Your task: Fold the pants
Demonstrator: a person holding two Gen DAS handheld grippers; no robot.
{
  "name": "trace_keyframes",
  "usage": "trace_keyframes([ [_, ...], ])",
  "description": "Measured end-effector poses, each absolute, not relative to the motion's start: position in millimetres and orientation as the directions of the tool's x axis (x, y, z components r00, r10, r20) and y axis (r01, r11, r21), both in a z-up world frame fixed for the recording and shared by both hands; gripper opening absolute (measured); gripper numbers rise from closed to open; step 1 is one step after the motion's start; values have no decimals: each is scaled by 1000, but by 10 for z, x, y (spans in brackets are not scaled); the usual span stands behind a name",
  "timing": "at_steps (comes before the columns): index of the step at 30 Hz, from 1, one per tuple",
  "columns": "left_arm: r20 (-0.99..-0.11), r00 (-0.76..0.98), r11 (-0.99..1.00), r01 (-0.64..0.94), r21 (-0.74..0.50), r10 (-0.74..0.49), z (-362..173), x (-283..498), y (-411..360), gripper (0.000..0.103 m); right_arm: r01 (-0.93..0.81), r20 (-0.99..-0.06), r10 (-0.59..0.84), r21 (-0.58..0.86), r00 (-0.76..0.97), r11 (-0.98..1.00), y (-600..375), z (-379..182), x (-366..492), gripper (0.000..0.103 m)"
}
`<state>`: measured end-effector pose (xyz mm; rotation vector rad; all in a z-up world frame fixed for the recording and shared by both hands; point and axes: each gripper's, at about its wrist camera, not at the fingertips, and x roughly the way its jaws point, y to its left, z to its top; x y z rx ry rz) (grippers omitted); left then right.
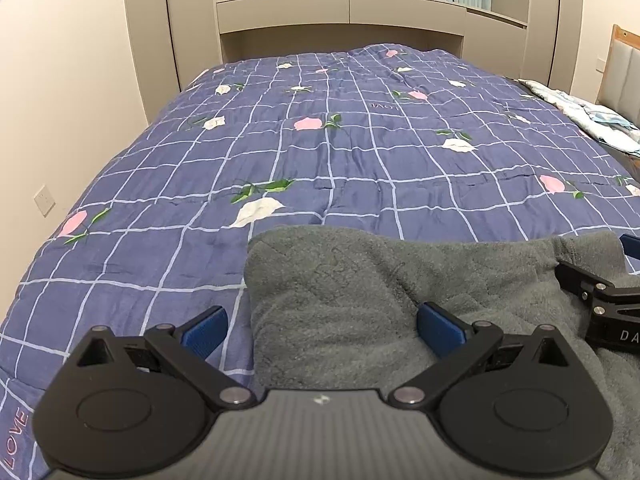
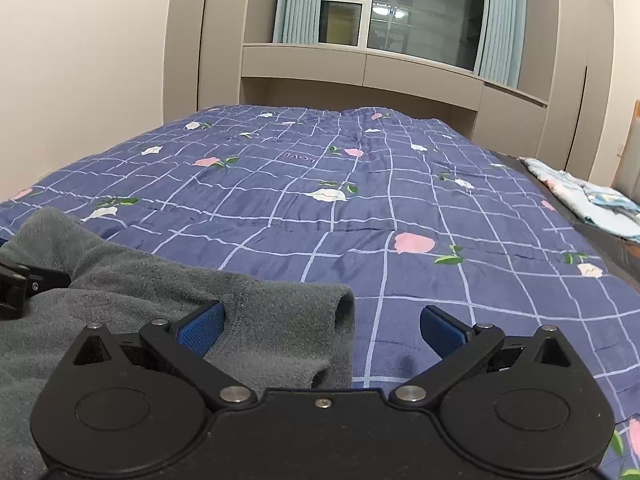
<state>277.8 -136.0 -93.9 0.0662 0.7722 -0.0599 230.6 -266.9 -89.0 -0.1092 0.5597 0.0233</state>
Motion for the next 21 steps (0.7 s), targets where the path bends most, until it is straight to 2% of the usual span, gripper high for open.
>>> trace_keyframes([
  [10,-696,715,995,98,4,-68,-715,2444,-1227,102,-29,-541,-14,-71,841,997,-2669,-651,2089,103],
  [15,-709,697,994,104,-43,-104,-686,2199,-1185,102,26,-487,-102,-161,868,987,-2493,-479,1637,103],
  [21,-726,676,992,107,-69,-123,-709,1922,-1189,102,3,-466,-85,-174,881,985,-2308,-509,1085,103],
])
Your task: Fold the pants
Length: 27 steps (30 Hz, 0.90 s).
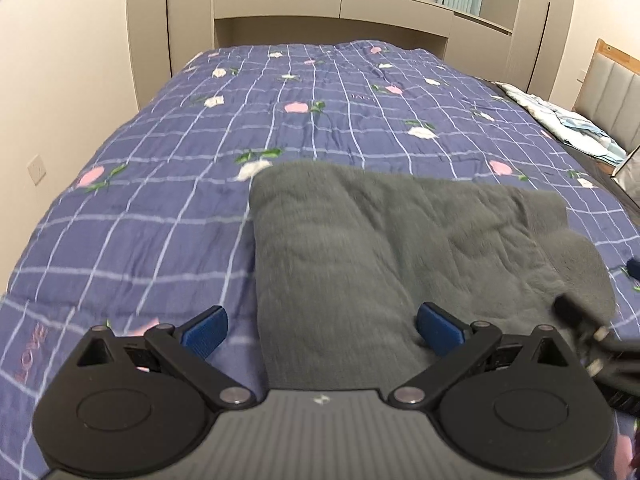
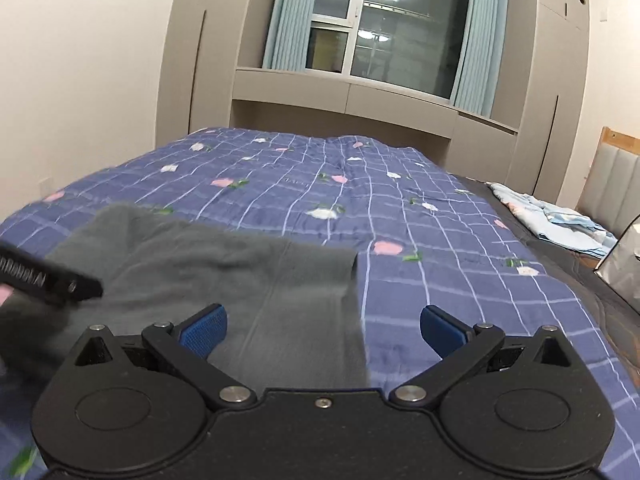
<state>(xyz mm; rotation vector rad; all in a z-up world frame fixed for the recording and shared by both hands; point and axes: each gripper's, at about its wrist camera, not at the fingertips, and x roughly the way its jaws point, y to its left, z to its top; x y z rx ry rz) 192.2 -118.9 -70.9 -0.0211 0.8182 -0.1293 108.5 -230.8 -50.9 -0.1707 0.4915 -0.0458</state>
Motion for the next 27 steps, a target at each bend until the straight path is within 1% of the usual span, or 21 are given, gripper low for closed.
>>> trace_keyframes([
  [2,-733,668,991,111,-74,-129,-747,1846,-1194,102,-2,-493,-101,-203,864,979,-2260,-616,1016,103],
  [4,-731,669,990,114,-79,-135,-784,1780,-1191,102,7,-508,-109,-198,855,980,-2256,-722,977,102],
  [7,-728,670,989,112,-92,-143,-825,1743,-1168,102,18,-498,-120,-205,859,979,-2250,-831,949,102],
  [10,-736,657,987,101,-127,-162,-845,1744,-1117,102,21,-488,-142,-245,861,969,-2181,-845,951,102],
  [12,-740,650,985,95,-145,-172,-852,1734,-1090,102,25,-488,-145,-244,861,969,-2179,-852,942,102],
  [14,-740,650,984,95,-147,-174,-855,1712,-1081,102,39,-509,-129,-183,851,982,-2247,-853,954,102],
  [16,-739,652,985,97,-143,-171,-856,1686,-1089,102,59,-538,-99,-91,837,994,-2351,-863,975,102],
  [21,-740,651,985,92,-144,-169,-850,1667,-1101,102,86,-579,-17,91,815,992,-2552,-896,995,102],
  [23,-740,651,985,91,-143,-168,-848,1664,-1103,102,89,-583,-2,120,813,989,-2579,-904,991,102],
  [27,-740,652,986,91,-141,-166,-851,1663,-1103,102,88,-573,-10,109,820,990,-2531,-900,963,102],
])
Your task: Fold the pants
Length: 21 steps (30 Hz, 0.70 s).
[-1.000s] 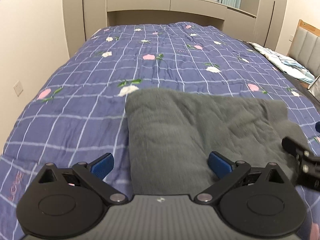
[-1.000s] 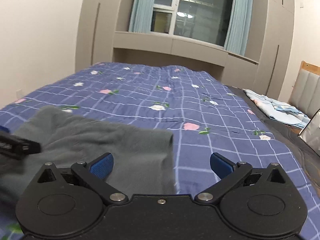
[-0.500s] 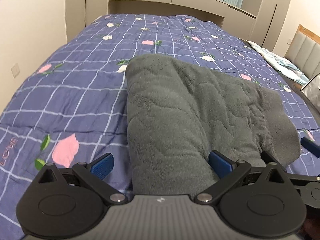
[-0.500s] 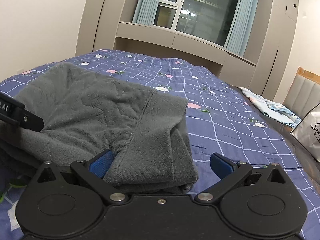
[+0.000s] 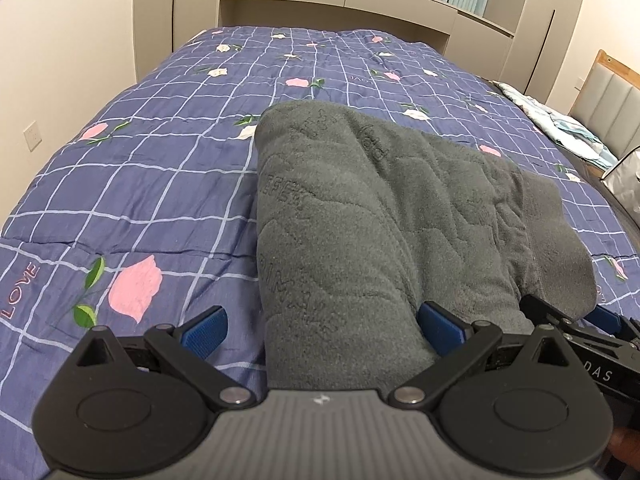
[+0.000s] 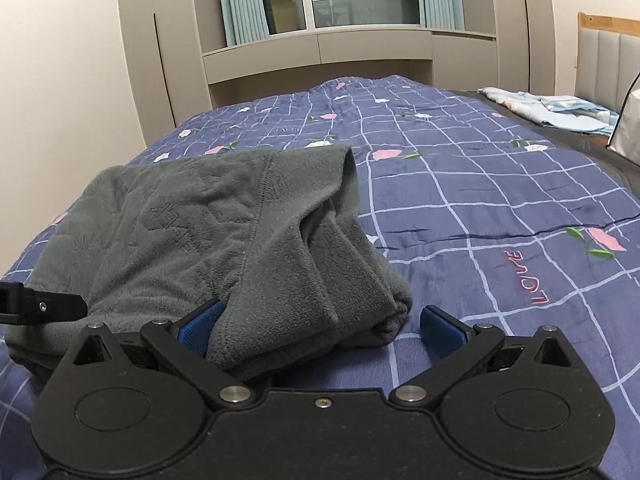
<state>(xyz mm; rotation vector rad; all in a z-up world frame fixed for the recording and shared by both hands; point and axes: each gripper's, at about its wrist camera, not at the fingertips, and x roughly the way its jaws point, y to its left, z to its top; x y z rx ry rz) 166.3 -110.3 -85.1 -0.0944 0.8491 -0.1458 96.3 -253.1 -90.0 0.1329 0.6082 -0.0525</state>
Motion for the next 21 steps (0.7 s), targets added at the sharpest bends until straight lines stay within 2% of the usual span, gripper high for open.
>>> trace_keyframes([
  [9,-741,650,985,92,-146,-170,-839,1659,-1097,102,85,-563,-1,123,826,989,-2575,-928,955,102],
  [15,-723,660,979,112,-171,-202,-586,1587,-968,102,96,-581,10,151,814,984,-2621,-735,940,103],
  [18,-683,707,980,83,-181,-186,-470,1546,-821,103,102,-529,-14,138,849,985,-2621,-521,910,103],
  [21,-702,695,984,51,-168,-156,-482,1639,-750,102,112,-478,-42,120,877,986,-2666,-368,981,103],
])
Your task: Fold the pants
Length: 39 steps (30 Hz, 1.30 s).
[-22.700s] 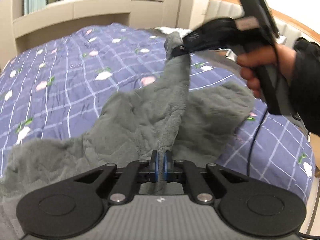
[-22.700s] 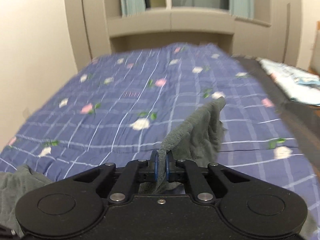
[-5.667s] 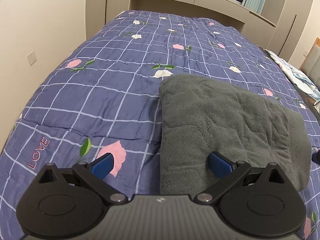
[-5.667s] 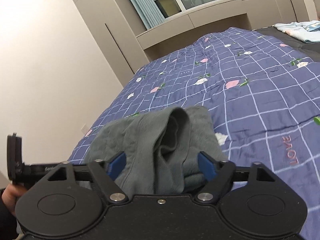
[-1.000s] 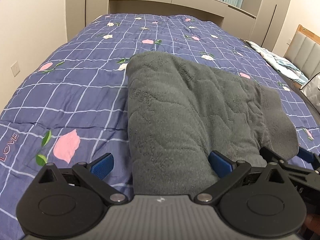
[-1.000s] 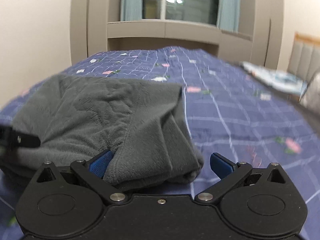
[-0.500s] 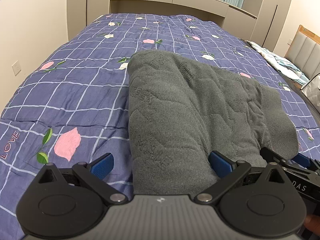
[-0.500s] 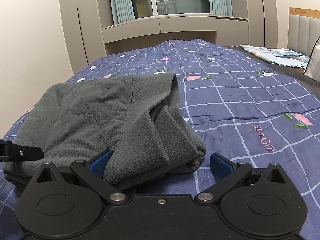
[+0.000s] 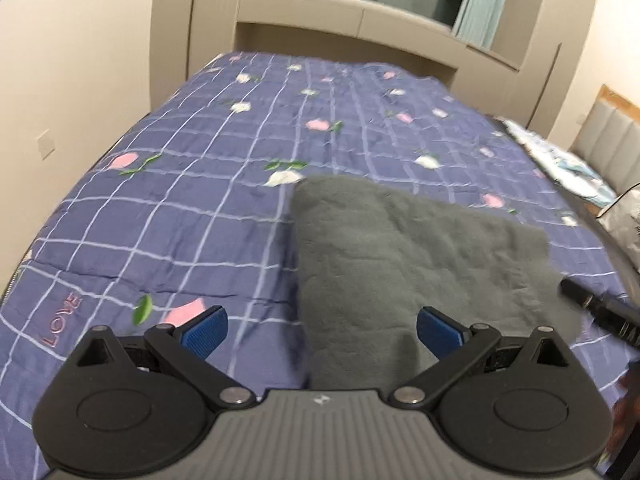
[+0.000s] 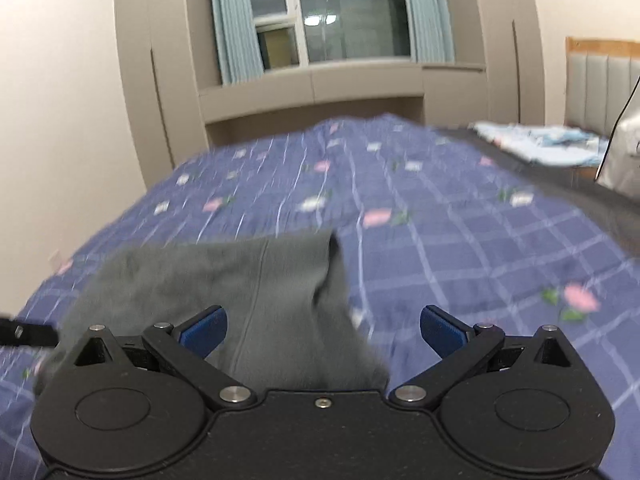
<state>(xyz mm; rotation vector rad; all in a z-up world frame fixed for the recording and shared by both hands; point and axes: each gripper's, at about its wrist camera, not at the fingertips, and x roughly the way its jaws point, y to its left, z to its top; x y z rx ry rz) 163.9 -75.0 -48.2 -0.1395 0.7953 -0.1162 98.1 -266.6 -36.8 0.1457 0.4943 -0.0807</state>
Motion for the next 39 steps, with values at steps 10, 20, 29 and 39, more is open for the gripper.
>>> trace_keyframes([
  [10,-745,647,985,58,-163,-162,-762,1688,-770,103,115,-609,-94,-6,787,993,-2786,-651,1558,103],
  [20,-751,640,985,68,-156,-163,-726,1654,-777,103,150,-569,-148,-43,809,988,-2741,-749,1500,102],
  [29,-752,642,989,83,-122,-146,-556,1635,-779,102,133,-575,-94,25,812,991,-2724,-434,1201,103],
  [39,-770,616,986,96,-140,-169,-681,1571,-759,103,128,-616,-75,41,784,991,-2763,-606,1005,103],
])
